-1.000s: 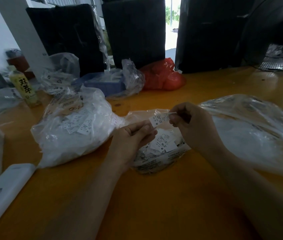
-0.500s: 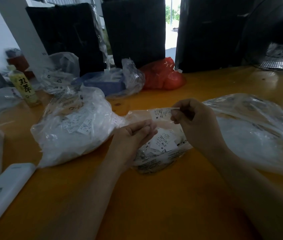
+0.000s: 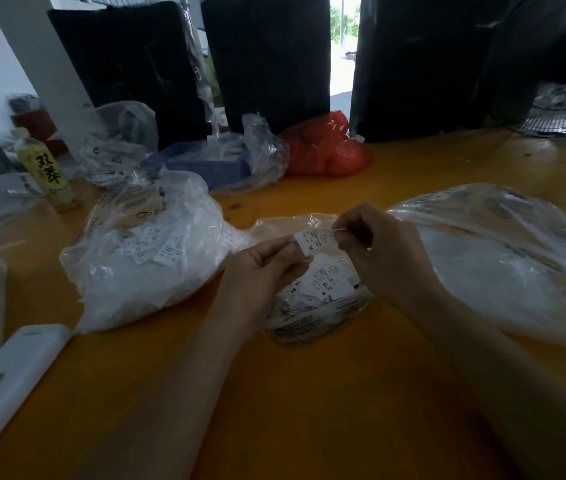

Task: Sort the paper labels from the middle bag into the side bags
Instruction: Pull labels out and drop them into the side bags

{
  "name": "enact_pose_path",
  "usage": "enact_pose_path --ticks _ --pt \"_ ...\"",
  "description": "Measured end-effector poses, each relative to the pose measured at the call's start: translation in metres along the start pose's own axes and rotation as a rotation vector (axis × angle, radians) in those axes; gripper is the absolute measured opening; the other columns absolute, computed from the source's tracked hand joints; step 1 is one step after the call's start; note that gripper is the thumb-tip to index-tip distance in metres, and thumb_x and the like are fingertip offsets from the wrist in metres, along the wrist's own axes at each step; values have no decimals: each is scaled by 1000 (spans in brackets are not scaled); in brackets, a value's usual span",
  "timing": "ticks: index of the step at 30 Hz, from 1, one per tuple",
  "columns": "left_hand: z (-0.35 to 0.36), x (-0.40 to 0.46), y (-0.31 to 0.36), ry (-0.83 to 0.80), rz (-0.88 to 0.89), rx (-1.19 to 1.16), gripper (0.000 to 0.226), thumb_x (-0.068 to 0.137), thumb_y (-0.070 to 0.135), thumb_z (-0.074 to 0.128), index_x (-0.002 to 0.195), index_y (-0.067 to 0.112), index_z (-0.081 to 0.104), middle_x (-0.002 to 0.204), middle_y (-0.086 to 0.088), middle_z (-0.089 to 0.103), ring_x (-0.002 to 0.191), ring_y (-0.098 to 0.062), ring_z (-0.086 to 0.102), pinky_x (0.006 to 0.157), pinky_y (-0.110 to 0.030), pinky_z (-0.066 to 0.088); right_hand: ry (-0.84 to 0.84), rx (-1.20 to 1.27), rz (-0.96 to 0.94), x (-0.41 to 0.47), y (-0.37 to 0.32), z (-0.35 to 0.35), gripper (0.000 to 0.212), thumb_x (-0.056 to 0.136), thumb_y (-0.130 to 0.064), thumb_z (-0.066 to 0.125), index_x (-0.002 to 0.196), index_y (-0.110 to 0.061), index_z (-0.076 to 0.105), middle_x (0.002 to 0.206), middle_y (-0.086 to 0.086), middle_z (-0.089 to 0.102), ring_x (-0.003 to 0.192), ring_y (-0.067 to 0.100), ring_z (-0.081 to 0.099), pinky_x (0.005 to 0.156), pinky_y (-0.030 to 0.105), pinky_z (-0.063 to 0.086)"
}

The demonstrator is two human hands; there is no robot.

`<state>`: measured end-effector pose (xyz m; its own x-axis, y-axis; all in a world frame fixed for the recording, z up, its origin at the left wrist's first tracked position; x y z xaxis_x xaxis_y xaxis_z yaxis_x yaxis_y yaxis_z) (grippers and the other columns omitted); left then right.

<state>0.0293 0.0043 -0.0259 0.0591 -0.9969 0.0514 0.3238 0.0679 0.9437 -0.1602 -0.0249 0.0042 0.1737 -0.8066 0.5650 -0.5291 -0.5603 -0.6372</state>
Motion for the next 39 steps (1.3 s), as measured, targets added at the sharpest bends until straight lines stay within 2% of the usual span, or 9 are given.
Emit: enact_pose_path --ticks 6,12,15,20,23,26,34,37,39 --pt "-2 -1 1 62 -3 68 13 101 12 65 111 5 70 105 -14 79 105 -27 77 75 -30 63 3 4 -5 0 4 0 6 97 -20 66 99 -26 65 80 -7 68 74 10 62 70 25 50" --pt "-4 -1 0 111 7 86 12 99 13 69 107 7 75 98 -11 81 97 -23 79 73 -27 63 -42 -14 14 1 3 0 6 96 -21 66 98 -27 65 82 -19 64 84 -4 61 67 2 45" --pt "-4 -1 0 110 6 117 13 95 16 73 107 12 78 92 -10 81 90 -22 79 75 -26 63 -94 33 51 -1 2 2 10 97 -25 66 97 -34 62 82 -17 67 78 -3 64 64 7 48" --pt "1 -5 1 24 -8 95 30 88 23 75 114 9 73 105 -11 81 100 -28 79 70 -26 64 -165 123 96 -3 -4 5 10 97 -27 67 98 -36 63 77 -12 72 71 -1 68 64 18 54" --pt "2 -6 2 19 -22 73 26 93 20 72 116 8 72 105 -9 81 100 -29 79 66 -25 63 -116 159 165 -3 -3 5 11 96 -30 67 105 -33 62 78 -12 74 68 0 69 62 25 57" --pt "2 -7 3 25 -33 58 22 96 17 71 116 8 72 105 -10 81 99 -29 79 63 -24 63 -49 236 205 -3 -1 5 8 94 -27 70 98 -27 63 77 -10 73 67 1 69 62 23 54" --pt "3 -7 5 55 -37 125 11 98 21 71 106 20 78 99 -5 81 93 -20 79 62 -26 63 -188 269 125 -8 -6 17 2 95 -29 67 95 -31 68 83 -16 73 72 1 70 65 13 54" --pt "3 -8 6 59 -42 121 13 99 22 70 109 19 77 98 -4 81 92 -20 80 62 -26 63 -228 294 125 -10 -8 17 16 91 -38 70 105 -32 65 86 -18 74 77 -2 71 68 13 55" --pt "4 -9 6 54 -46 128 14 98 23 70 111 19 76 98 -3 81 92 -20 80 62 -26 63 -234 247 130 -11 -7 18 22 89 -32 74 108 -32 61 85 -17 74 78 -4 70 67 12 54"
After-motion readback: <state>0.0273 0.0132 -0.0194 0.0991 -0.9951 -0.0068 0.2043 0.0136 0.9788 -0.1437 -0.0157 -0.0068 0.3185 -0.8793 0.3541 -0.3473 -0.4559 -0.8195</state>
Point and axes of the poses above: each hand's wrist, its own x-axis towards the middle knuckle, its own z-axis out of the palm, y = z × x, the point moved 2 cm from there along x, towards the middle knuckle
